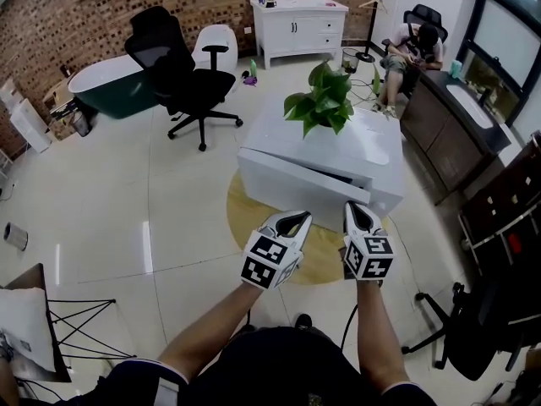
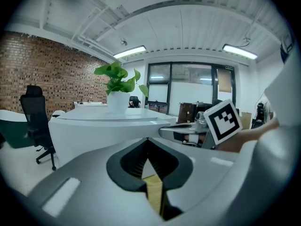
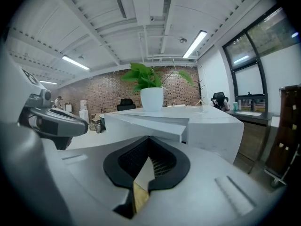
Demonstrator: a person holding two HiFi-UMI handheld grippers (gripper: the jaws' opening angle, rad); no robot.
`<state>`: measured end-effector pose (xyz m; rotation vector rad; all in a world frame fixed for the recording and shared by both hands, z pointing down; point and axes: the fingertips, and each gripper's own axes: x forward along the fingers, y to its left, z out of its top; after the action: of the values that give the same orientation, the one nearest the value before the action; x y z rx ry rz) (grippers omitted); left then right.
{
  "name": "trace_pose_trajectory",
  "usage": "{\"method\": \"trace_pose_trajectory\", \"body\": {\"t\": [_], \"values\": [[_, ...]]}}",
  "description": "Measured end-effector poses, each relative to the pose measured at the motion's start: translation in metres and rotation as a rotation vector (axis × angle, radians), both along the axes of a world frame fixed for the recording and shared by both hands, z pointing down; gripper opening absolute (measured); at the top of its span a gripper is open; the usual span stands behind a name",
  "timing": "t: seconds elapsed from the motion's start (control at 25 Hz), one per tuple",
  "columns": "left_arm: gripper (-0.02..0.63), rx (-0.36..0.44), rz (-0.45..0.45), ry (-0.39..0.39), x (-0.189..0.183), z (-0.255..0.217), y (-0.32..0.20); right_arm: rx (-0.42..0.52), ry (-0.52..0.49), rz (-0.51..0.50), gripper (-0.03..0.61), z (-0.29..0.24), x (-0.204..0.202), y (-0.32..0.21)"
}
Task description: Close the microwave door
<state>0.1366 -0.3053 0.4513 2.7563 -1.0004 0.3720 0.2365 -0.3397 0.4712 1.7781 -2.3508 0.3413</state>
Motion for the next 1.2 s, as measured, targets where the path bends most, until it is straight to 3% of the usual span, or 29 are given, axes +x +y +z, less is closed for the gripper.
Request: {"method": "trace_pose_trajectory", "body": {"t": [0.24,0.8,1.04,1.2], "values": [[0.012,-0.011,0.008,0.009,0.000,0.004,-0.001,-0.007,0.011,0.032,0.002,0.002,0.011,-0.015],[0.011,-0.033,-0.001,0.012,-0.003,0.010,-0.002,-0.011,0.047,-0.004,0.000,0.000,0.012,-0.022],[0.011,-0.031,-0.019,0.013,-0.009,0.007,0.000,-0.047,0.032,0.096,0.000,0.005,0.023,-0.035],[0.012,-0.025,-0.031,0.016,-0.015,0.004,0.002,-0.053,0.030,0.092,0.000,0.009,0.022,-0.035]]}}
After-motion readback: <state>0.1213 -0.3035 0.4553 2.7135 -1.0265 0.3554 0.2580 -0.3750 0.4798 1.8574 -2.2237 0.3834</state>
